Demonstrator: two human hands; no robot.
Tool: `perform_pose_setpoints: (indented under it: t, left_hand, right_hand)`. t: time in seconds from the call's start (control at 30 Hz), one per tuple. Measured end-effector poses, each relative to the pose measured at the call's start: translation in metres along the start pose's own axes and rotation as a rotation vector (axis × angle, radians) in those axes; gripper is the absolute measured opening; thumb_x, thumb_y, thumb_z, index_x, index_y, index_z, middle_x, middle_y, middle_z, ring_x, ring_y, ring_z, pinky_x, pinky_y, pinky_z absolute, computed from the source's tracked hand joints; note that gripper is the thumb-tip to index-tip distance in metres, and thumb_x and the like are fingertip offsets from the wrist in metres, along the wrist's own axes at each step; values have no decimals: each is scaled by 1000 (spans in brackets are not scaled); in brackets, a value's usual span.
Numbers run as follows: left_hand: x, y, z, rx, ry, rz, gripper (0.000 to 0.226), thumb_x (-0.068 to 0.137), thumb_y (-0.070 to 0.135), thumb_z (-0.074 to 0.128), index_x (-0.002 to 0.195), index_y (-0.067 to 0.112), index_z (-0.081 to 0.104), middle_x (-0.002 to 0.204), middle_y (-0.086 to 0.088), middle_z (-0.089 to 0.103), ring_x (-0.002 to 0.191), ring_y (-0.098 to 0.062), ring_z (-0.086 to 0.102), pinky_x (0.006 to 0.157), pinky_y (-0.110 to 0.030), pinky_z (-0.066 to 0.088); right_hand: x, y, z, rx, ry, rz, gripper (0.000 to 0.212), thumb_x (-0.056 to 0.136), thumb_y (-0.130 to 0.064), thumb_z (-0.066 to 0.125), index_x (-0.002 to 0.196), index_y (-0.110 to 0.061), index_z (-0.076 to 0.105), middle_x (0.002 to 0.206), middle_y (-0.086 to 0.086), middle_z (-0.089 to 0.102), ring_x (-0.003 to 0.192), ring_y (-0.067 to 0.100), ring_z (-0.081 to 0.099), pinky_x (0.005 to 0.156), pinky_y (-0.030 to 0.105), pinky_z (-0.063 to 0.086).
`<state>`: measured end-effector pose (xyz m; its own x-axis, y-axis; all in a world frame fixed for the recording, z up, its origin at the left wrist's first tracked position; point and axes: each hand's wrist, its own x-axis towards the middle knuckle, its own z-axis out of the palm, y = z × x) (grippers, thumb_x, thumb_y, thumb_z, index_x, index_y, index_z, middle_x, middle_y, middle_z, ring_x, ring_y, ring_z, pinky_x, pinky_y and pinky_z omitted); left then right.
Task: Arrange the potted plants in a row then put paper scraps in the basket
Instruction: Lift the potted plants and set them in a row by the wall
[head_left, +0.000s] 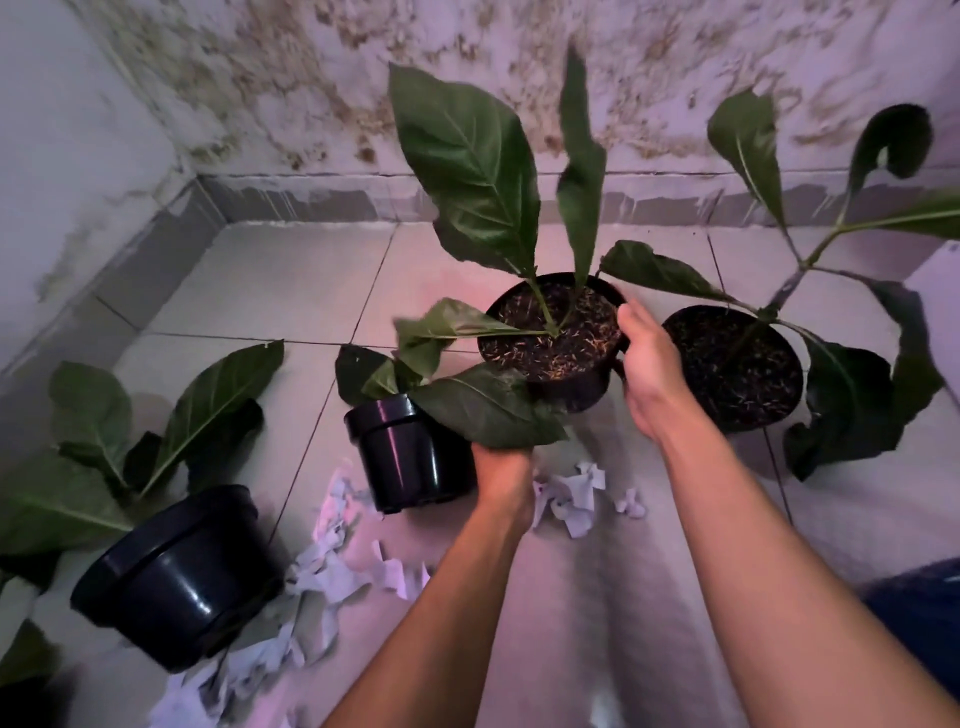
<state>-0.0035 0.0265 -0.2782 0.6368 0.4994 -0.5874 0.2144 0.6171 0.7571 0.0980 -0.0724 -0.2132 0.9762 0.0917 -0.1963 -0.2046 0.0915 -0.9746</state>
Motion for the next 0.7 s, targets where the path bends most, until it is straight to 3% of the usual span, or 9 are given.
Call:
perform_pose_setpoints:
  t: [0.07,0.1,0.2,0.27,0.33,0.43,0.53,0.6,0.7]
  left_hand:
    - [11,0,1,2,-23,1,95,49,42,77,136,9,55,105,-17,65,82,-23,53,50,-21,42]
    - [17,0,0,-8,-36,2,88,56,39,78,135,9,56,111,-19,67,91,-24,55,55,-24,47]
    - [39,-4,-4,-52,-74,16,56,85,29,73,137,12,60,120,-12,69,112,-31,63,91,-43,57]
    - [55,-6,-5,20,-129,77,60,83,39,78,137,20,61,133,-9,69,125,-31,63,107,-51,51]
    - [78,-15,-5,69,-90,98,67,73,50,81,135,29,63,135,1,69,126,-25,64,111,-50,49]
    - [95,-14,1,87,-9,105,68,75,48,72,139,34,58,140,5,65,128,-22,61,116,-49,44]
    - [88,-7,6,65,11,104,74,73,55,66,143,32,55,144,6,61,131,-21,58,117,-47,42]
    - [76,-4,6,57,-4,121,74,71,60,65,139,31,59,143,4,63,130,-21,59,115,-48,44]
    - [52,0,2,14,-61,159,51,80,34,67,129,22,68,134,-4,70,125,-23,65,111,-45,49]
  right_hand:
    - [0,13,-4,93,10,25,44,106,-22,41,148,-22,54,149,0,60,138,15,55,120,42,40]
    - [0,21,-5,136,12,46,43,108,-18,38,148,-23,54,149,1,59,138,15,54,120,42,39]
    - [-2,43,-5,198,32,89,43,102,-22,45,139,-35,61,157,1,51,144,20,48,123,48,36]
    - [-1,59,-4,216,67,100,47,98,-21,47,141,-36,60,158,2,49,144,21,48,123,52,35]
    - [-4,72,-1,234,117,101,53,97,-16,48,146,-35,53,155,2,52,141,21,51,122,52,37]
    - [-16,76,11,180,178,91,55,92,-21,54,144,-37,51,149,1,57,136,23,57,116,51,44]
    - [-26,80,15,149,267,26,49,101,0,56,147,-11,43,134,9,61,112,9,66,98,21,54]
    - [-37,85,16,92,299,0,48,99,2,60,144,-4,42,120,5,61,97,1,64,84,11,54]
    - [-45,93,13,54,299,15,49,94,-11,72,137,-9,48,116,3,61,102,16,65,85,17,53]
